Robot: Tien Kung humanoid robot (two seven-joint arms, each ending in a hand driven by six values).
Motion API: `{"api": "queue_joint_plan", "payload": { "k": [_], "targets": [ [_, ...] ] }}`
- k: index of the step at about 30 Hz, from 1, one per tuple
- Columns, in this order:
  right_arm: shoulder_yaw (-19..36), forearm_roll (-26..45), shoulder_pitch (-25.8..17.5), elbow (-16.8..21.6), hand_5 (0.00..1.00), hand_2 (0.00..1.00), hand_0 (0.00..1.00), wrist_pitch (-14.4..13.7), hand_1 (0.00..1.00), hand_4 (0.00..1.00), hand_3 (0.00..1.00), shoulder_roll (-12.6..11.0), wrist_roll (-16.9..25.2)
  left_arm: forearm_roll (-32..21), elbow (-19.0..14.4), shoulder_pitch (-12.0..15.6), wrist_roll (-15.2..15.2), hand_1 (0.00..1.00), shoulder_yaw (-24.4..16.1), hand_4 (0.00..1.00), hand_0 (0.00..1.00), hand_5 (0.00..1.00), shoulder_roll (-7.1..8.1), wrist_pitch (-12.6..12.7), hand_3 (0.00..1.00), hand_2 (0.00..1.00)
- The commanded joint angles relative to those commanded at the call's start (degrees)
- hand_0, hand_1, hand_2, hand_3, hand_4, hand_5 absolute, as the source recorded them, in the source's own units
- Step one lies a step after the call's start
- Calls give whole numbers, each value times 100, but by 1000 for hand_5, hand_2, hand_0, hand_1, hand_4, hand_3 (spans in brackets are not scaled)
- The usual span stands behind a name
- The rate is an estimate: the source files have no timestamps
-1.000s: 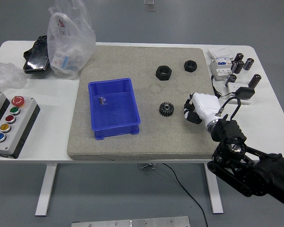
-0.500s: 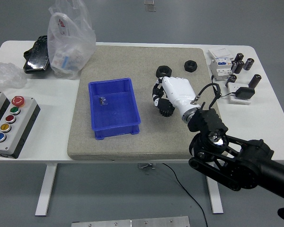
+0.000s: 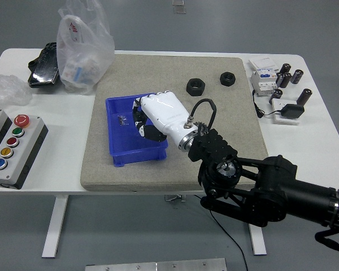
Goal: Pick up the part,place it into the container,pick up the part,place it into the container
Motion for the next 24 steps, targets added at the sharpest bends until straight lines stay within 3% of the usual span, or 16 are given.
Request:
{"api": "queue_joint_plan", "payload": {
  "k": [6, 7, 14, 20, 24],
  "targets": [
    [-81, 196, -56, -46, 334, 662, 349, 28, 623, 344, 668, -15, -53, 33, 0, -2, 14, 347, -24, 707, 635, 384, 4, -6, 610, 557],
    [-99, 276, -66, -70, 329, 707, 353, 13, 657, 385, 689, -15, -62, 32, 0, -7, 12, 347, -22, 708, 635, 385, 4, -9, 610, 557],
    [-58, 485, -136, -182, 342, 718, 350, 65, 664, 416, 693, -47, -158, 26, 0, -34, -3, 346, -11, 709, 635, 387, 10, -15, 611, 557],
    [396, 363, -254, -204, 356, 717, 339, -83, 652, 437, 690, -131, -215, 38, 0, -24, 2, 347, -28, 709, 635, 388, 6, -15, 611, 557],
    [760, 329, -315, -430, 356, 717, 339, 108, 652, 437, 690, -245, -407, 41, 0, -19, 3, 347, -33, 709, 635, 388, 0, -15, 611, 557]
  ]
}}
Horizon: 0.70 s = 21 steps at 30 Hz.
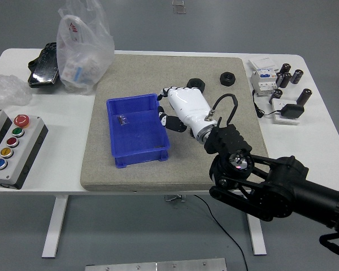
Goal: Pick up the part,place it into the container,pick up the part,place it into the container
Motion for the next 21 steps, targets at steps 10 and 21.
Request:
{"api": "queue_joint_plan", "payload": {
  "k": [10, 21],
  "targets": [
    [484, 198, -358, -383, 645, 857, 346, 822, 707, 954, 949, -213, -310, 16, 0, 7, -1, 346, -21, 710, 635, 387, -9, 5, 610, 557],
    [254, 423, -387, -548, 728, 865, 340, 877, 704, 998, 960, -173, -300, -9, 0, 11, -13, 346, -4, 709, 635, 386, 1, 3, 609, 557]
  ]
}}
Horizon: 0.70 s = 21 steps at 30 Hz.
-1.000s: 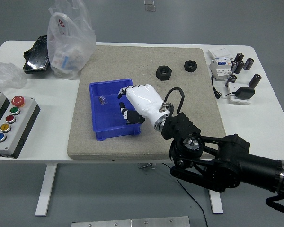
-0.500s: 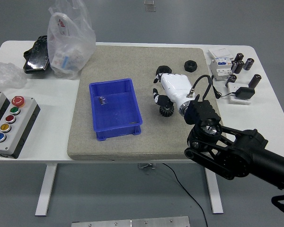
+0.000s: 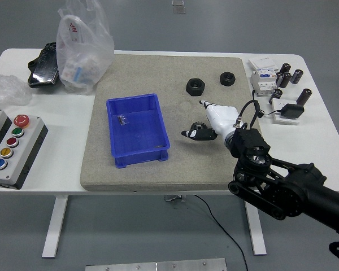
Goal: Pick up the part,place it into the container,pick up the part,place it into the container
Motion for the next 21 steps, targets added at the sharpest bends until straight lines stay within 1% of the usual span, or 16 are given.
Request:
{"api": "queue_joint_plan", "payload": {
  "k": [3, 4, 6, 9, 10, 15, 16, 21],
  "targets": [
    [-138, 59, 45, -163, 728, 865, 340, 13, 704, 998, 960, 63, 18, 13, 0, 7, 7, 346, -8, 709, 635, 386, -10, -2, 609, 557],
    [-172, 66, 58, -209, 675, 810, 339, 20, 685, 982, 879, 81, 21, 14, 0, 9, 8, 345, -8, 709, 635, 387, -13, -2, 610, 557],
    [-241, 65, 86, -315, 675, 810, 339, 15, 685, 982, 879, 125, 44, 18, 0, 12, 11, 345, -10, 709, 635, 387, -17, -2, 610, 557],
    [-327, 6, 119, -472, 675, 810, 339, -64, 685, 982, 879, 196, 82, 20, 0, 12, 13, 345, -9, 709, 635, 387, -17, -1, 610, 557],
    [-348, -14, 124, -517, 292, 619, 318, -90, 572, 544, 651, 213, 89, 16, 0, 10, 11, 347, -3, 709, 635, 387, -16, -2, 610, 557],
    [-414, -51, 119, -643, 292, 619, 318, -169, 572, 544, 651, 229, 107, 18, 0, 2, 2, 347, 3, 709, 635, 387, -15, -2, 610, 557],
    [-419, -58, 118, -649, 207, 504, 293, -195, 506, 193, 565, 227, 113, 18, 0, 2, 1, 347, 3, 710, 635, 388, -16, -2, 611, 557],
    [-427, -85, 114, -662, 207, 504, 293, -333, 506, 193, 565, 221, 149, -2, 0, 0, -12, 347, 31, 710, 635, 388, -22, -3, 611, 557]
  ]
}}
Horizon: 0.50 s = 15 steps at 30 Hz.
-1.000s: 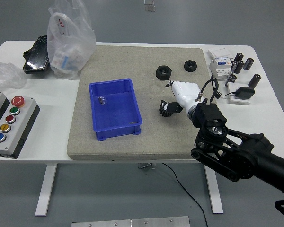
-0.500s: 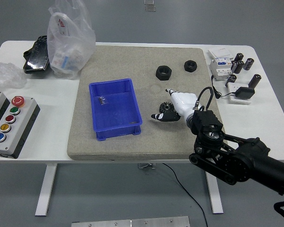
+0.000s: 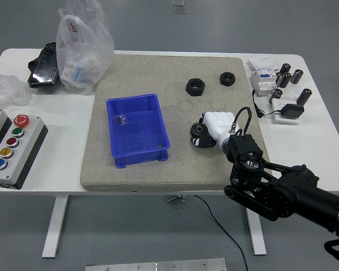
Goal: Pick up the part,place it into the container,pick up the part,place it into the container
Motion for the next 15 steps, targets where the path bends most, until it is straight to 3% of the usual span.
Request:
{"api": "queue_joint_plan", "payload": {
  "k": [1, 6, 8, 15],
  "targets": [
    [-6, 1, -2, -4, 93, 382, 265, -27, 449, 193, 468, -1, 11, -9, 0, -2, -6, 346, 9, 710, 635, 388, -1, 0, 611, 557],
    [12, -48, -14, 48, 93, 382, 265, -180, 449, 193, 468, -23, 69, -31, 0, -5, -23, 346, 29, 710, 635, 388, -4, 4, 611, 557],
    [51, -92, -10, 139, 67, 337, 260, -246, 428, 203, 434, -50, 86, -28, 0, -2, -21, 347, 26, 711, 635, 389, -5, 5, 611, 557],
    [253, -514, 101, 894, 67, 324, 259, -382, 424, 197, 427, -134, 44, -11, 0, 7, -6, 347, 3, 711, 635, 390, 0, 10, 612, 558]
  ]
}}
